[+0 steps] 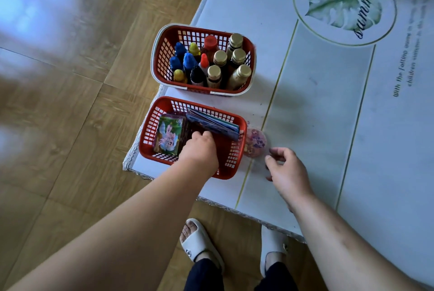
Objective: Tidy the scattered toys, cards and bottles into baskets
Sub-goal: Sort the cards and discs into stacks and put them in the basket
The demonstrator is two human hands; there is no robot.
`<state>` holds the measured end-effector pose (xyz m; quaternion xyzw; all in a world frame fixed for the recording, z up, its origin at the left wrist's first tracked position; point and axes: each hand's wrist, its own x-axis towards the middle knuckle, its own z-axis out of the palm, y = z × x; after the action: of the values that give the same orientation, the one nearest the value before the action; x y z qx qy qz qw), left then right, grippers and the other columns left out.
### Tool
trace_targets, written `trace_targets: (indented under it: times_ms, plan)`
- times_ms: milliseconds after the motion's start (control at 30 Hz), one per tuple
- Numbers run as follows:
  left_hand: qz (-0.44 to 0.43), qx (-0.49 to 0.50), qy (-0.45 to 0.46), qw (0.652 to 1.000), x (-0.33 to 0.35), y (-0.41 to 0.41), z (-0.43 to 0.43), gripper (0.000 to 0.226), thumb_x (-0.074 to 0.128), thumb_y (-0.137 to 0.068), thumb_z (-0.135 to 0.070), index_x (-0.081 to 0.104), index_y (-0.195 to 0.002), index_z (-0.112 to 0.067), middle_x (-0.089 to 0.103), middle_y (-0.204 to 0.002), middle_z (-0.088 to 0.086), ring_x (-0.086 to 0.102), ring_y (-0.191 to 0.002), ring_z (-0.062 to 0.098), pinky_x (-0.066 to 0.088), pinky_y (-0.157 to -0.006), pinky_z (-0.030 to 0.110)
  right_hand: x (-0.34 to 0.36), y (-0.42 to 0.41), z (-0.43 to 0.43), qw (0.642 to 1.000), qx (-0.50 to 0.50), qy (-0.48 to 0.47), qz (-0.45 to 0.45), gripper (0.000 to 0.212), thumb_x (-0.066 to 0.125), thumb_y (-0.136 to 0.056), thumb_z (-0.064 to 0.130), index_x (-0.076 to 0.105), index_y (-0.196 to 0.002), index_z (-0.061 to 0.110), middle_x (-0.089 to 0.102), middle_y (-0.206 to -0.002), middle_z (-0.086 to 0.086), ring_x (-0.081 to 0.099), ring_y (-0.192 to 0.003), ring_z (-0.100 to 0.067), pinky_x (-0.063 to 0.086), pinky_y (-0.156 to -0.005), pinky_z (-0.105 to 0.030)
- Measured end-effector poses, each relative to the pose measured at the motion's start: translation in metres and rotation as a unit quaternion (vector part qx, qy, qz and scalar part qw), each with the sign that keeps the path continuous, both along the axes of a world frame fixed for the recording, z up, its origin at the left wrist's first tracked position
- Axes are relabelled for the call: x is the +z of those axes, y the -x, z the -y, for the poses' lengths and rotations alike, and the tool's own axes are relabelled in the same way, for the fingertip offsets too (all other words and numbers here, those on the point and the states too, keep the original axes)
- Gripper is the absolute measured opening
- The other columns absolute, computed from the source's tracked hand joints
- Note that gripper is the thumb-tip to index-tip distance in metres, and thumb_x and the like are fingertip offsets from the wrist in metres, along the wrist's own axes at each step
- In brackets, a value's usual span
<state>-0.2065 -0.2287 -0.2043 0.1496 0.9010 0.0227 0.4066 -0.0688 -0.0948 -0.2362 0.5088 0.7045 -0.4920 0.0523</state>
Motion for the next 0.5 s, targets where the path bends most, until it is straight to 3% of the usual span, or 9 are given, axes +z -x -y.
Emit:
trace_targets:
  times_ms: [133,300,400,500]
  plan:
    - [-0.034,-0.024,0.004,0.999,-0.009,-0.001,0.002,0.046,0.066,-0.085,-0.017,0.044,-0.125,-0.01,0.046,-0.124,0.012,0.043,-0.122,0.032,0.044,-0.097,0.044,-0.004,-0.013,0.002,1.0,0.017,-0.026,0.003,0.021,0.06,-0.09,0.025,0.057,-0.111,0.022,0.061,-0.105,0.006,0.062,-0.094,-0.016,0.056,-0.084,-0.045]
    - [-0.049,-0.006,-0.017,0.999,-0.001,-0.003,0.002,0.055,0.068,-0.085,-0.032,0.044,-0.128,-0.01,0.047,-0.129,0.013,0.04,-0.124,0.032,0.039,-0.102,0.042,-0.001,-0.023,0.002,0.998,0.027,-0.055,-0.002,0.017,0.058,-0.092,0.027,0.057,-0.108,0.024,0.061,-0.104,0.005,0.06,-0.09,-0.01,0.056,-0.081,-0.043]
    - [-0.094,0.034,-0.083,0.992,0.016,-0.009,0.003,0.047,0.061,-0.089,-0.034,0.049,-0.129,-0.012,0.051,-0.13,0.01,0.043,-0.122,0.03,0.039,-0.101,0.041,0.009,-0.023,0.001,0.996,0.045,-0.075,-0.025,0.009,0.057,-0.092,0.028,0.057,-0.101,0.026,0.062,-0.096,0.006,0.06,-0.086,-0.011,0.055,-0.079,-0.038]
    - [-0.13,0.107,-0.177,0.97,0.043,-0.026,0.015,0.043,0.058,-0.093,-0.033,0.052,-0.132,-0.019,0.053,-0.131,0.001,0.046,-0.122,0.021,0.041,-0.1,0.036,0.025,-0.023,0.005,0.988,0.109,-0.085,-0.069,0.006,0.058,-0.093,0.03,0.058,-0.093,0.023,0.062,-0.083,0.009,0.06,-0.079,-0.008,0.046,-0.069,-0.024]
